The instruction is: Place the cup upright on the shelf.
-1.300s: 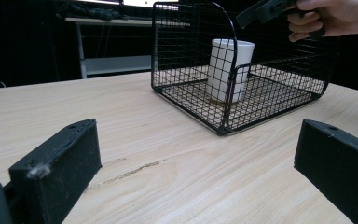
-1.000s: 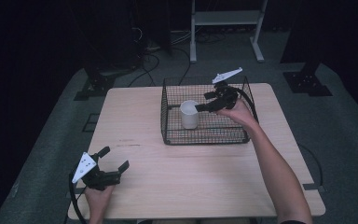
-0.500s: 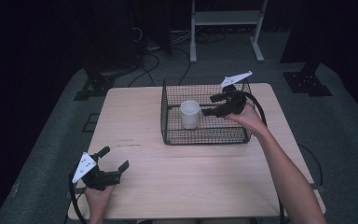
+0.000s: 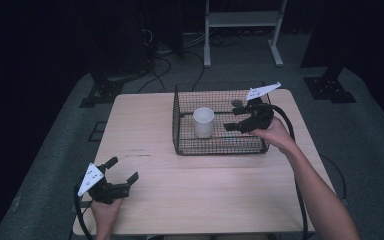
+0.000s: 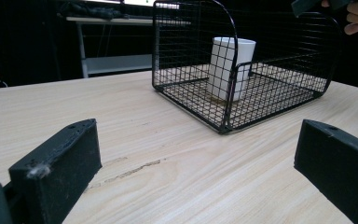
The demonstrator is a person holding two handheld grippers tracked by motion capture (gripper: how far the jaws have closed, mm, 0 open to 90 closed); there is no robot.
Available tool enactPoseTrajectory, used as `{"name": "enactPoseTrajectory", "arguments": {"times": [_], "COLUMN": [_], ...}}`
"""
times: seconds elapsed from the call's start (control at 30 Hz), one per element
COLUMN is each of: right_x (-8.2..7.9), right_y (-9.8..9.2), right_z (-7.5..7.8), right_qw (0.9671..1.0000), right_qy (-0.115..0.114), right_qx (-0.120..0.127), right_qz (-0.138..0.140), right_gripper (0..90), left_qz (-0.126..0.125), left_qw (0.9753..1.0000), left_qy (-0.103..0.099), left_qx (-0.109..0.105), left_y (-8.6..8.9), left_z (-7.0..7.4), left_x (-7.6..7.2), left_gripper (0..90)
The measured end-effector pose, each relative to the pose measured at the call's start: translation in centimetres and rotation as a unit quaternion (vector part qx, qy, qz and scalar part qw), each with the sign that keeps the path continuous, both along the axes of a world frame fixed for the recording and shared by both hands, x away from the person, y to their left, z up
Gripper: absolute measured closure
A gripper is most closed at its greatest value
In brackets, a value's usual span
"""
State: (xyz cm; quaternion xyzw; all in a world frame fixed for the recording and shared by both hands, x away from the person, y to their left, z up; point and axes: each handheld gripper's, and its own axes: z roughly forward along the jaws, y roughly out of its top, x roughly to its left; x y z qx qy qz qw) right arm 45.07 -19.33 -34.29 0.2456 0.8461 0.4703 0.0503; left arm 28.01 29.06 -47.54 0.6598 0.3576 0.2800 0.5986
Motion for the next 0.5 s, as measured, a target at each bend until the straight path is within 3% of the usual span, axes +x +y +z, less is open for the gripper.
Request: {"name": "enactPoseTrajectory", "arguments": {"times": [0.33, 0.5], "right_x": [-1.6, -2.3], "right_y": [-1.4, -1.8], "right_z": [-0.8, -0.8], "right_qw": [1.0, 1.0], "right_qy": [0.001, -0.008], "right_qx": [-0.006, 0.006], "right_qz": [0.0, -0.001], "right_gripper": [14.9, 14.9], "left_qz": [0.002, 0.003], "left_qw": [1.0, 1.0], "left_qy": [0.0, 0.0], "left_qx": [0.003, 0.003], "left_y": [-0.1, -0.1], "left_z": [0.0, 0.0], "left_x": [0.0, 0.0], "left_gripper": [0.0, 0.0]}}
